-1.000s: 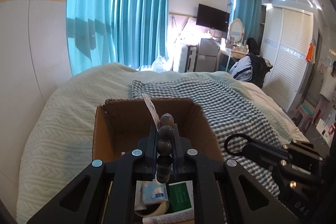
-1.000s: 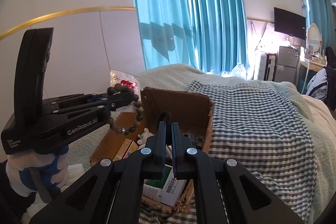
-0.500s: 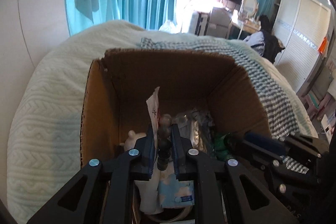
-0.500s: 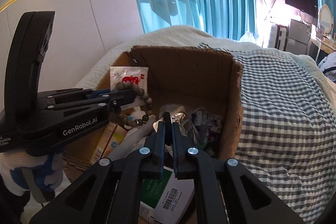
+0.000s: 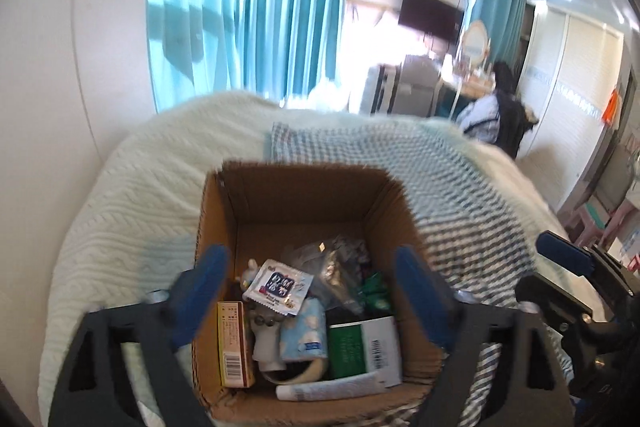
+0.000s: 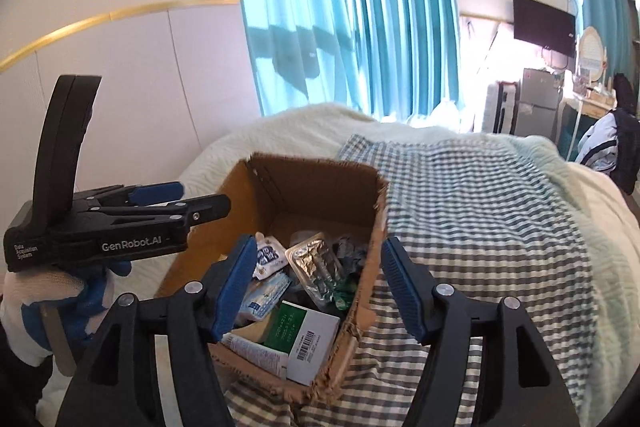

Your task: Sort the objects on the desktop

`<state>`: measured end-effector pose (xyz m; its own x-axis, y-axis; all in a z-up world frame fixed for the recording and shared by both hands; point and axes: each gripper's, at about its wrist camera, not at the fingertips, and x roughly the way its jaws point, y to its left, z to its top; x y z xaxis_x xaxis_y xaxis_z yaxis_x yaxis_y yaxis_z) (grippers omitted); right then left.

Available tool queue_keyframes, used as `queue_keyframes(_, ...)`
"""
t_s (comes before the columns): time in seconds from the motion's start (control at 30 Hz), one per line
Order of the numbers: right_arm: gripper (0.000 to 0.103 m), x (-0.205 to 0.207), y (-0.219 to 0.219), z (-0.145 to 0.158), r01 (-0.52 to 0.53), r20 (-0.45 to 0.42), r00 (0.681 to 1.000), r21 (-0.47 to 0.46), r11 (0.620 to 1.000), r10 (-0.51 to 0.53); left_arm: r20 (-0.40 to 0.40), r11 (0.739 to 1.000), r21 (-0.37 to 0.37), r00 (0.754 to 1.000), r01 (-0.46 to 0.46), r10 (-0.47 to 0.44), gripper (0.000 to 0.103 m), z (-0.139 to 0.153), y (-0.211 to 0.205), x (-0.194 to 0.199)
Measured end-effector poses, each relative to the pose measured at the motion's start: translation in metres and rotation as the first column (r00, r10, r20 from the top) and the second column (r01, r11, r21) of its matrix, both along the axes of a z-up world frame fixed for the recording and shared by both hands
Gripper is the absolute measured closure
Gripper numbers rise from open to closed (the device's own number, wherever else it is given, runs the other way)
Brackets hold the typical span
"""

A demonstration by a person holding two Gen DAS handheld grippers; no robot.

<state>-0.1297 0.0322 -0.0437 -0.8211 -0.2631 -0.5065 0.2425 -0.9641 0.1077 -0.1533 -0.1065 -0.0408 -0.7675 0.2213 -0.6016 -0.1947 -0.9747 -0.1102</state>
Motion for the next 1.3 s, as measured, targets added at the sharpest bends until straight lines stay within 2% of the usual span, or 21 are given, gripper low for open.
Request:
queue_keyframes(0.07, 0.018, 0.02, 0.006, 0.016, 0.008, -0.034, 0.999, -0.005, 1.0, -0.009, -0.057, 0.999, 0.031, 0.998, 0.01, -0.008, 0.0, 0.014, -0.003, 0.023)
queue_keyframes(0.2, 0.0, 0.051, 0.009, 0.035, 0.014, -0.083, 0.996, 0.022, 1.0, -0.013, -0.101, 0.999, 0.032, 0.994, -0.032, 0.036, 0.0, 0.034, -0.002, 0.053)
queue_keyframes(0.4, 0.0, 0.087, 0.019, 0.05, 0.055, -0.131, 0.99, 0.043, 0.998, -0.049, -0.246, 0.999, 0.013, 0.968, -0.051, 0.053, 0.0, 0.063, 0.014, 0.104)
queue_keyframes(0.5, 0.0, 0.104, 0.027, 0.054, 0.076, -0.149, 0.986, 0.04, 0.996, -0.069, -0.279, 0.997, 0.026, 0.957, -0.072, 0.076, 0.0, 0.074, 0.023, 0.121)
queue_keyframes(0.7, 0.0, 0.12, 0.047, 0.056, 0.105, -0.137, 0.986, 0.036, 0.994, -0.099, -0.292, 0.992, 0.095, 0.95, -0.087, 0.112, 0.0, 0.072, 0.05, 0.129)
queue_keyframes(0.8, 0.0, 0.127, 0.057, 0.054, 0.112, -0.136, 0.985, 0.055, 0.992, -0.104, -0.276, 0.99, 0.087, 0.953, -0.107, 0.127, 0.0, 0.064, 0.069, 0.125)
queue_keyframes(1.0, 0.0, 0.143, 0.092, 0.044, 0.176, -0.134, 0.977, 0.074, 0.981, -0.165, -0.29, 0.994, 0.07, 0.952, -0.084, 0.101, 0.0, 0.051, 0.108, 0.129)
queue_keyframes(1.13, 0.0, 0.151, 0.12, 0.036, 0.22, -0.128, 0.969, 0.054, 0.974, -0.211, -0.304, 0.99, 0.079, 0.943, -0.114, 0.133, 0.0, 0.045, 0.131, 0.134)
queue_keyframes(1.3, 0.0, 0.154, 0.148, 0.021, 0.269, -0.095, 0.96, 0.033, 0.963, -0.265, -0.277, 0.99, 0.091, 0.952, -0.107, 0.129, 0.0, 0.03, 0.155, 0.134)
